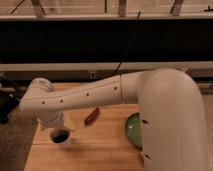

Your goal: Place the eraser in the ceramic cup

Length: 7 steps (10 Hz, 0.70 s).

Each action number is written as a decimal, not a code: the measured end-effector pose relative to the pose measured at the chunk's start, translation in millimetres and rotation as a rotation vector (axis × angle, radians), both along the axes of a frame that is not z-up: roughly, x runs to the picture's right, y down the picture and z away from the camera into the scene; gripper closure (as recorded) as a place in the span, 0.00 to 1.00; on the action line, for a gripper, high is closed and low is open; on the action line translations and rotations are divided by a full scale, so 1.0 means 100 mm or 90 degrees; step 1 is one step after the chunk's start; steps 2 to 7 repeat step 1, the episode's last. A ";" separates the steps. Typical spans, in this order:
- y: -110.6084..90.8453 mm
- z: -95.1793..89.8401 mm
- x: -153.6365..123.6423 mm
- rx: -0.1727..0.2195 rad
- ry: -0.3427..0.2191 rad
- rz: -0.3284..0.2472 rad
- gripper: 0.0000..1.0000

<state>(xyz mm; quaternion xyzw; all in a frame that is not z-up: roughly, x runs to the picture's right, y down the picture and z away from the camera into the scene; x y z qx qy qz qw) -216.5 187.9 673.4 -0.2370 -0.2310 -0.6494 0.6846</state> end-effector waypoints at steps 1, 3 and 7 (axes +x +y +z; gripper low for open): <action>-0.01 0.00 0.01 0.001 -0.001 0.001 0.26; -0.01 0.00 0.01 0.001 -0.001 0.001 0.26; -0.01 0.00 0.01 0.001 -0.001 0.001 0.26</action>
